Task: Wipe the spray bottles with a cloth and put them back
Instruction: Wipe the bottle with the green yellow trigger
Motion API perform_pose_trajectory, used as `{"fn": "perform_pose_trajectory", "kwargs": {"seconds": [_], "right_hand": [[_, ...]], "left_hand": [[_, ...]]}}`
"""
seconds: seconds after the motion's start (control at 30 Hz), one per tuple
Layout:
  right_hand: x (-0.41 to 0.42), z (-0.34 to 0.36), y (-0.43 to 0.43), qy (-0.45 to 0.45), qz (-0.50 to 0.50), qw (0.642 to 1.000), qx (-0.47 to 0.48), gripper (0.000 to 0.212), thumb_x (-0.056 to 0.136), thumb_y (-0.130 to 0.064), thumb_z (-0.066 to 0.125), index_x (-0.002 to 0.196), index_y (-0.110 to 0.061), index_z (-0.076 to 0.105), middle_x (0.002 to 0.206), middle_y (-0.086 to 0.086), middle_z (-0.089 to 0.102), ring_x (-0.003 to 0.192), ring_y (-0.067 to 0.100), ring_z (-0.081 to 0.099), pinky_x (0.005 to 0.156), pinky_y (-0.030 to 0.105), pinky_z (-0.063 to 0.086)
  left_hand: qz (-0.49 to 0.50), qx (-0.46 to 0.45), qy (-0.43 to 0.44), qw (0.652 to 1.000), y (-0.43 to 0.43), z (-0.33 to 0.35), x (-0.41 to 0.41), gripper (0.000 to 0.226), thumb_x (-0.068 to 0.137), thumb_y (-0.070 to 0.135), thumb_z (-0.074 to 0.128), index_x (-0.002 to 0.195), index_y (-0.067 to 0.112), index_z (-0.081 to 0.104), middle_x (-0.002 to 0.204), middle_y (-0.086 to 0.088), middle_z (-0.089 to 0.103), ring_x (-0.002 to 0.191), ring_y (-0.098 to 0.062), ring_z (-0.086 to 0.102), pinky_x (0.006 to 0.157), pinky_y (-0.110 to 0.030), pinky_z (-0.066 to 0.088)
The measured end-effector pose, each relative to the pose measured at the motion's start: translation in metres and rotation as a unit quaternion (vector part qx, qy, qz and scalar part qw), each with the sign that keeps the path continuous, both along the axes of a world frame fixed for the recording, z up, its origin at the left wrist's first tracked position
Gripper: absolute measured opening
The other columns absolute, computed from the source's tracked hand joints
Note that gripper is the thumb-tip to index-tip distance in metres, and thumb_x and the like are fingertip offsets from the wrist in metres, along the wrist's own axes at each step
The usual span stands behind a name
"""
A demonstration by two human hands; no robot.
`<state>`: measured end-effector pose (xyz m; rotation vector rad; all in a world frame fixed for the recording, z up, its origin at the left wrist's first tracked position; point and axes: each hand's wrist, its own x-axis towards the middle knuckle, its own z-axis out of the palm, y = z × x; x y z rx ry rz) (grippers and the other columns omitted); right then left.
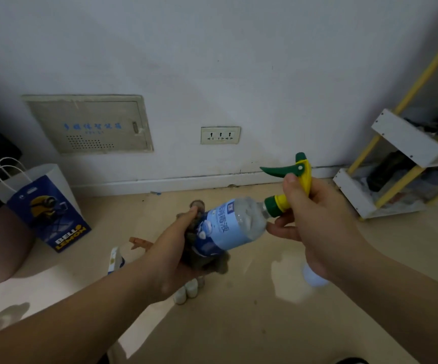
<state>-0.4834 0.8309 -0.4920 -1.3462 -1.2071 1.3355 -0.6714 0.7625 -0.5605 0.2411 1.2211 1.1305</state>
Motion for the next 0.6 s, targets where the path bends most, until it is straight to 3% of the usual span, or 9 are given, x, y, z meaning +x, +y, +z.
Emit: {"fn": "perform_pose_trajectory", "kwargs": {"seconds": [0.13, 0.2, 0.27, 0.4, 0.47, 0.53, 0.6], "right_hand": [[0.002, 0.001, 0.006, 0.009, -0.003, 1.0, -0.005, 0.031, 0.102, -0.037, 0.059, 0.086, -0.01, 0.061, 0.087, 0.02, 0.062, 0.066, 0.026, 0.052, 0.071, 0.053, 0.064], [0.003, -0.002, 0.007, -0.013, 0.003, 1.0, -0.005, 0.033, 0.102, -0.038, 0.059, 0.087, -0.008, 0.059, 0.09, 0.026, 0.062, 0.066, 0.026, 0.052, 0.072, 0.053, 0.064], [0.003, -0.007, 0.006, -0.021, 0.009, 0.999, -0.022, 0.034, 0.102, -0.039, 0.058, 0.088, -0.007, 0.058, 0.098, 0.032, 0.062, 0.067, 0.027, 0.053, 0.071, 0.052, 0.064], [0.004, -0.005, 0.006, 0.003, -0.008, 0.999, -0.042, 0.033, 0.102, -0.039, 0.059, 0.093, -0.007, 0.06, 0.095, 0.026, 0.062, 0.068, 0.027, 0.052, 0.07, 0.052, 0.064], [0.002, -0.003, 0.004, 0.004, -0.002, 0.999, -0.037, 0.034, 0.102, -0.039, 0.058, 0.094, -0.006, 0.06, 0.092, 0.027, 0.061, 0.064, 0.026, 0.052, 0.069, 0.054, 0.064], [-0.003, -0.003, -0.002, -0.009, 0.032, 0.999, -0.038, 0.036, 0.102, -0.039, 0.057, 0.096, -0.004, 0.063, 0.089, 0.028, 0.061, 0.059, 0.024, 0.053, 0.068, 0.056, 0.064], [-0.011, -0.005, -0.01, -0.032, 0.071, 0.996, -0.041, 0.035, 0.103, -0.037, 0.056, 0.099, -0.006, 0.069, 0.084, 0.023, 0.066, 0.055, 0.019, 0.055, 0.069, 0.057, 0.063]], "left_hand": [[0.049, 0.005, 0.001, 0.999, 0.005, 0.011, 0.004, 0.042, 0.104, 0.04, 0.055, 0.117, 0.004, 0.073, 0.11, -0.025, 0.075, 0.109, -0.049, 0.07, 0.101, -0.059, 0.054], [0.045, -0.003, 0.088, 0.995, 0.005, 0.011, 0.008, 0.035, 0.106, 0.037, 0.053, 0.115, 0.008, 0.07, 0.099, -0.019, 0.079, 0.099, -0.043, 0.074, 0.098, -0.059, 0.056], [0.038, -0.009, 0.244, 0.969, 0.0, 0.008, 0.013, 0.028, 0.108, 0.038, 0.048, 0.107, 0.02, 0.069, 0.093, -0.009, 0.078, 0.091, -0.031, 0.075, 0.093, -0.051, 0.059], [-0.005, 0.112, 0.475, 0.873, -0.012, 0.005, 0.017, 0.03, 0.106, 0.049, 0.037, 0.115, 0.034, 0.061, 0.107, 0.01, 0.067, 0.101, -0.011, 0.064, 0.094, -0.039, 0.053], [-0.051, 0.216, 0.568, 0.793, -0.016, 0.009, 0.018, 0.024, 0.105, 0.05, 0.035, 0.112, 0.04, 0.057, 0.108, 0.015, 0.059, 0.105, -0.01, 0.057, 0.092, -0.032, 0.047], [-0.109, 0.311, 0.63, 0.703, -0.019, 0.013, 0.027, 0.032, 0.104, 0.05, 0.037, 0.126, 0.035, 0.055, 0.121, 0.015, 0.056, 0.114, -0.009, 0.052, 0.097, -0.027, 0.044], [-0.15, 0.353, 0.644, 0.662, -0.017, 0.017, 0.029, 0.042, 0.102, 0.054, 0.038, 0.136, 0.034, 0.051, 0.129, 0.016, 0.054, 0.118, -0.005, 0.05, 0.099, -0.024, 0.043]]}}
